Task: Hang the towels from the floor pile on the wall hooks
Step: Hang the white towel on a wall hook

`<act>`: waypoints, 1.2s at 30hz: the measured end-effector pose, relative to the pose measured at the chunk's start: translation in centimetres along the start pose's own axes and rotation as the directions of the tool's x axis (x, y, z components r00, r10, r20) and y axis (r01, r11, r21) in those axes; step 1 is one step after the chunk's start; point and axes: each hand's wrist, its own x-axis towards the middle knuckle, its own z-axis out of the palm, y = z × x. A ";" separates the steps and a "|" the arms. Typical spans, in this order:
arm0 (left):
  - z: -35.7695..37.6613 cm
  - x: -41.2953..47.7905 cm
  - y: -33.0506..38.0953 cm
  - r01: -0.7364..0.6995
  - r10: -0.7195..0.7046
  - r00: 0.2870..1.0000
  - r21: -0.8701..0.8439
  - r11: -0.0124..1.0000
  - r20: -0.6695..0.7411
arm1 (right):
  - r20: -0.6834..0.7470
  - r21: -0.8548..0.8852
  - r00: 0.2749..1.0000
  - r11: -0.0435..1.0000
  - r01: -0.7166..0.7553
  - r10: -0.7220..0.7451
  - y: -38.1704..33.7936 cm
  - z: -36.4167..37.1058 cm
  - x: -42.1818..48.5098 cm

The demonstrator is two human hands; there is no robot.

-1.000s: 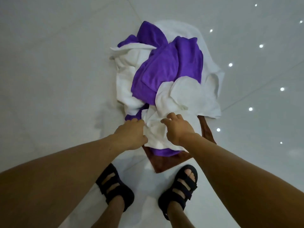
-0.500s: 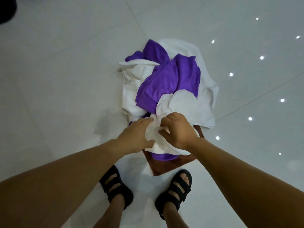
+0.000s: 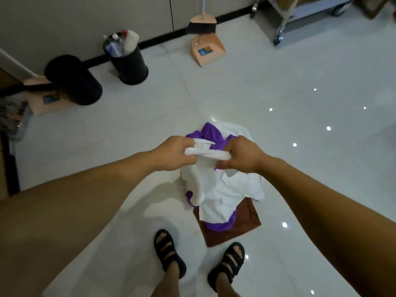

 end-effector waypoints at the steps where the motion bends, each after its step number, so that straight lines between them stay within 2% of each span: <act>1: -1.9 -1.1 0.8 0.023 -0.025 0.999 -0.049 0.999 -0.039 | -0.063 0.097 0.998 0.995 0.004 0.002 -1.5 -1.8 -0.3; 4: -7.0 -4.5 3.0 0.037 -0.055 0.994 -0.180 0.983 -0.097 | -0.198 0.454 0.980 0.887 0.078 0.015 -6.2 -6.8 -1.8; 8: -12.0 -9.3 3.9 0.059 -0.078 0.995 -0.279 0.959 -0.058 | -0.377 0.696 0.923 0.682 0.224 0.081 -12.8 -12.9 -3.7; 10: -14.0 -11.8 3.8 0.121 -0.125 0.992 -0.273 0.954 0.004 | -0.400 0.742 0.914 0.611 0.275 0.075 -16.2 -15.9 -4.4; 13: -16.3 -14.8 3.7 0.203 -0.201 0.979 -0.250 0.947 0.033 | -0.392 0.760 0.920 0.562 0.326 -0.003 -21.0 -19.3 -5.3; 16: -17.8 -18.0 5.0 0.165 -0.249 0.959 -0.453 0.876 -0.133 | -0.396 0.794 0.918 0.488 0.361 -0.035 -24.2 -21.5 -6.1; 18: -18.6 -19.9 6.2 0.077 -0.287 0.927 -0.626 0.776 -0.243 | -0.417 0.776 0.908 0.506 0.376 -0.035 -25.3 -22.4 -6.3; 20: -19.2 -22.3 7.6 0.039 -0.265 0.932 -0.659 0.751 -0.246 | -0.477 0.697 0.878 0.601 0.391 -0.018 -26.3 -23.0 -6.5; 22: -19.5 -24.8 8.9 0.094 -0.231 0.955 -0.544 0.834 -0.189 | -0.543 0.585 0.839 0.701 0.408 -0.035 -27.6 -23.6 -7.2; 24: -19.2 -27.1 10.1 0.215 -0.277 0.954 -0.387 0.897 -0.111 | -0.595 0.460 0.799 0.778 0.429 -0.089 -28.9 -24.0 -8.4; 25: -18.9 -28.1 10.7 0.272 -0.326 0.940 -0.359 0.893 -0.098 | -0.619 0.385 0.775 0.811 0.441 -0.127 -29.6 -24.1 -9.1; 27: -18.2 -30.0 11.9 0.305 -0.383 0.919 -0.454 0.837 -0.088 | -0.652 0.318 0.734 0.811 0.491 -0.189 -31.2 -23.9 -10.5; 29: -17.6 -31.8 12.8 0.188 -0.343 0.933 -0.669 0.719 -0.107 | -0.599 0.499 0.779 0.676 0.543 -0.184 -32.9 -23.2 -11.9; 31: -17.3 -33.7 13.4 0.006 -0.301 0.932 -0.822 0.570 -0.202 | -0.450 0.696 0.868 0.527 0.487 -0.209 -33.7 -21.8 -13.4; 33: -17.2 -35.7 14.0 -0.142 -0.329 0.891 -0.881 0.452 -0.313 | -0.284 0.726 0.915 0.559 0.401 -0.286 -33.6 -19.8 -14.8; 36: -17.0 -38.9 14.8 -0.294 -0.414 0.799 -0.883 0.365 -0.437 | -0.008 0.650 0.955 0.725 0.230 -0.297 -32.4 -15.9 -16.4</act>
